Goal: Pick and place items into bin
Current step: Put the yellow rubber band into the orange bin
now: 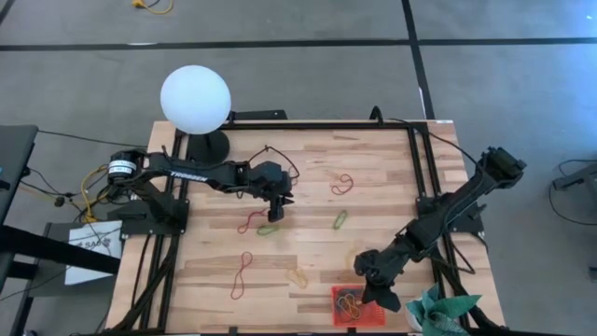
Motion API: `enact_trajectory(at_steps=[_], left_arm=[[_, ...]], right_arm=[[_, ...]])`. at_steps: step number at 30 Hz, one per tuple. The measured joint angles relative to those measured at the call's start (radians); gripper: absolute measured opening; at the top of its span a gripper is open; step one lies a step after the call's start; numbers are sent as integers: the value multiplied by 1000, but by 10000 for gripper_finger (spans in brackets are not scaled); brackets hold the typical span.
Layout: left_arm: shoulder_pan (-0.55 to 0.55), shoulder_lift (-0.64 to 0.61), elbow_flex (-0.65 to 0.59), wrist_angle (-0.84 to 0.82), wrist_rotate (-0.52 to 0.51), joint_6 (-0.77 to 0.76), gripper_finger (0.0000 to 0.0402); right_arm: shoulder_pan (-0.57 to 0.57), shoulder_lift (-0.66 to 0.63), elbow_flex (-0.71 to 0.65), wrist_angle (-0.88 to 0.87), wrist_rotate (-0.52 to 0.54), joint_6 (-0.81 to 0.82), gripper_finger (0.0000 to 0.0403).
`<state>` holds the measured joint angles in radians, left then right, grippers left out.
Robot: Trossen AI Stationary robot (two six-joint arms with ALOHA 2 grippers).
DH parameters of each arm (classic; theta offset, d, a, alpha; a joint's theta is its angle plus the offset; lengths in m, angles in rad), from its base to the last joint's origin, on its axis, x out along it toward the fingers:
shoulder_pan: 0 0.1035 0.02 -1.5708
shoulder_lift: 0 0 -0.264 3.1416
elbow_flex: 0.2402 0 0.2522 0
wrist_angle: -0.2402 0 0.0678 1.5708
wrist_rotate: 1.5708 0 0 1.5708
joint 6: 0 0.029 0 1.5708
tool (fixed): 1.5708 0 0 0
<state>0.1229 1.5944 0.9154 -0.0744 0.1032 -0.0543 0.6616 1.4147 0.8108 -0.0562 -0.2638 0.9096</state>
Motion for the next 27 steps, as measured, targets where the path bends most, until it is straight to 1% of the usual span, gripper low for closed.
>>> enact_trajectory(at_steps=[3, 7, 10, 15, 18, 20, 25, 27], left_arm=[[0, 0, 0, -4, -3, 0, 84], [0, 0, 0, -6, -3, -15, 84], [0, 0, 0, -6, -4, -41, 84], [0, 0, 0, -15, -4, -73, 84], [0, 0, 0, -14, -4, -73, 84], [0, 0, 0, -15, -4, -73, 84], [0, 0, 0, -27, -5, -73, 84], [0, 0, 0, -27, -5, -71, 84]], right_arm=[[0, 0, 0, 42, -5, 7, 0], [20, -2, 2, 124, -67, -41, 0], [31, -3, 2, 88, -75, -43, 0], [37, -3, 2, 59, -38, -100, 0], [29, -3, 2, 51, 0, -106, 0], [17, -3, 2, 13, 25, -96, 4], [-20, -3, 1, -111, 88, -91, 29], [-35, -3, 0, -131, 90, -96, 43]])
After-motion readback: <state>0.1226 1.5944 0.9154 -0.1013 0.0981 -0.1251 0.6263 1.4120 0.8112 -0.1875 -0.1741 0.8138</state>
